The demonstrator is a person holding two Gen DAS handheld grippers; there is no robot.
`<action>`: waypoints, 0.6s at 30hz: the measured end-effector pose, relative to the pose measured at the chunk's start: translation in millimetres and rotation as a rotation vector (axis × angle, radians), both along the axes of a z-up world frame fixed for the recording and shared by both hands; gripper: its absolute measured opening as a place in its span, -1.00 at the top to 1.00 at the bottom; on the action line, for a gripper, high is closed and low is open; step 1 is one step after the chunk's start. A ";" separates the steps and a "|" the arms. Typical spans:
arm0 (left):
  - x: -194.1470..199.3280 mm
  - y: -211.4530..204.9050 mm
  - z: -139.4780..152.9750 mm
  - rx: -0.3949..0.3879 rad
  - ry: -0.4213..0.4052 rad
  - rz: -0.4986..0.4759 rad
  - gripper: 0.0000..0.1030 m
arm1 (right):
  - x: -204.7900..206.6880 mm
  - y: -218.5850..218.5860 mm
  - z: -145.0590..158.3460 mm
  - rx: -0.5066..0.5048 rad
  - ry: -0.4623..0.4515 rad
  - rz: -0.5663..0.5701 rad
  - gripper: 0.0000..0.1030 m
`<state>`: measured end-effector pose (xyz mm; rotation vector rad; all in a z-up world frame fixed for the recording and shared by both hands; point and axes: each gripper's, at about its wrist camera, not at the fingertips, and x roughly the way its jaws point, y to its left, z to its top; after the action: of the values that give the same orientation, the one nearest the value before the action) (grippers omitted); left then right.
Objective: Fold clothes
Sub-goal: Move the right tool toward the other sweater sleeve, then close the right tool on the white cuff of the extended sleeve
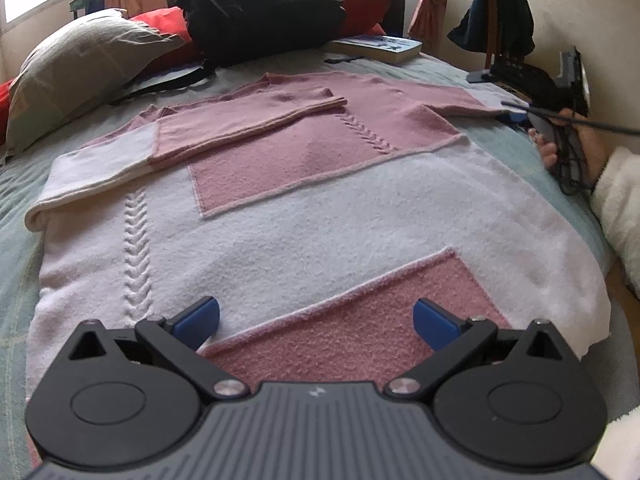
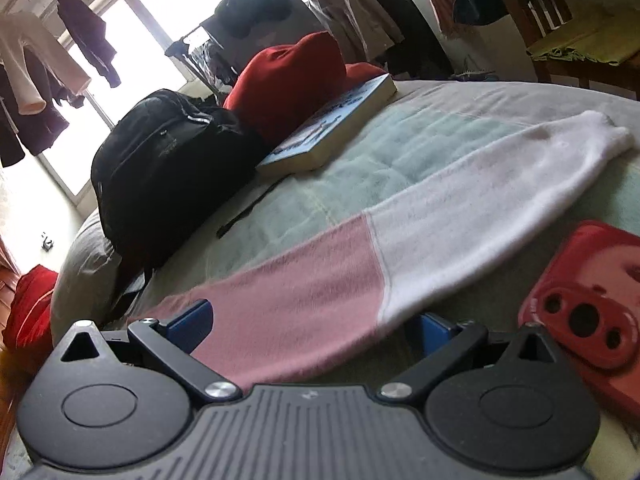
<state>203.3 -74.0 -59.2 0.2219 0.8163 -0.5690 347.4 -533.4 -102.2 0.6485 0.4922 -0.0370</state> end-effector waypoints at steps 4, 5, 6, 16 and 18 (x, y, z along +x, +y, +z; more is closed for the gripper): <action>1.0 0.3 -1.4 0.006 0.002 0.010 -0.99 | 10.3 -11.4 -5.9 0.040 -0.043 -0.014 -1.00; 1.4 0.2 -1.8 0.008 0.002 0.013 -0.99 | 12.9 -14.5 -6.9 0.051 -0.052 -0.016 -1.00; 1.5 0.0 -1.9 0.008 0.001 0.012 -0.99 | 16.1 -17.1 -6.9 0.054 -0.054 -0.021 -1.00; 2.6 -6.3 -4.0 0.017 0.000 0.006 -0.99 | 49.5 -40.8 -6.0 0.057 -0.069 -0.057 -1.00; 3.0 -6.6 -4.5 0.017 0.000 0.006 -0.99 | 54.2 -43.0 -6.7 0.051 -0.069 -0.061 -1.00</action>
<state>206.3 -80.6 -63.7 0.2351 0.8216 -0.5566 401.6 -576.4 -109.0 0.7129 0.4078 -0.0598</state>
